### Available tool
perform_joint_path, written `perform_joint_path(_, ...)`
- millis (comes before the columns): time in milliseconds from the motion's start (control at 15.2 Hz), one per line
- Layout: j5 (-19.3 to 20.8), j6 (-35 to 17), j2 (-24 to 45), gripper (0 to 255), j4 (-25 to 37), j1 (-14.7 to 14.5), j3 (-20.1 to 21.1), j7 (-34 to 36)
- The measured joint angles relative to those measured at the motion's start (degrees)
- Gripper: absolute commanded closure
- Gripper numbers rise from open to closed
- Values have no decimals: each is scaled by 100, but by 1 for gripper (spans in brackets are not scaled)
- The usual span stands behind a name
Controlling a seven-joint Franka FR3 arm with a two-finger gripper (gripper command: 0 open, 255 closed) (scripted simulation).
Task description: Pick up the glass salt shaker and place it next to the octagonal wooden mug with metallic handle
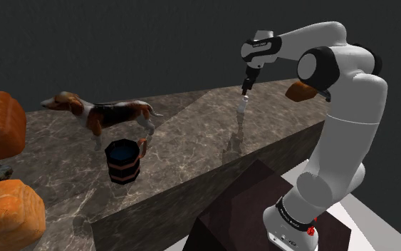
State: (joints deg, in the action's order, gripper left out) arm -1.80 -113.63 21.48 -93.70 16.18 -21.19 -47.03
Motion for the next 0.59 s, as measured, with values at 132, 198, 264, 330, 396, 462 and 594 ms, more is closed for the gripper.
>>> perform_joint_path(132, -48, -53, 160, 0, 87, 55, 7, -51)
perform_joint_path(198, -66, -109, 210, 0, 77, 75, 10, -72)
perform_joint_path(264, -68, -170, 221, 0, 24, 71, 13, -67)
perform_joint_path(330, -78, -243, 247, 0, -23, 83, 15, -83)
perform_joint_path(396, -91, -322, 279, 0, -72, 94, 17, -95)
perform_joint_path(462, -104, -377, 316, 0, -91, 103, 22, -102)
perform_joint_path(594, -116, -447, 352, 0, -127, 111, 27, -111)
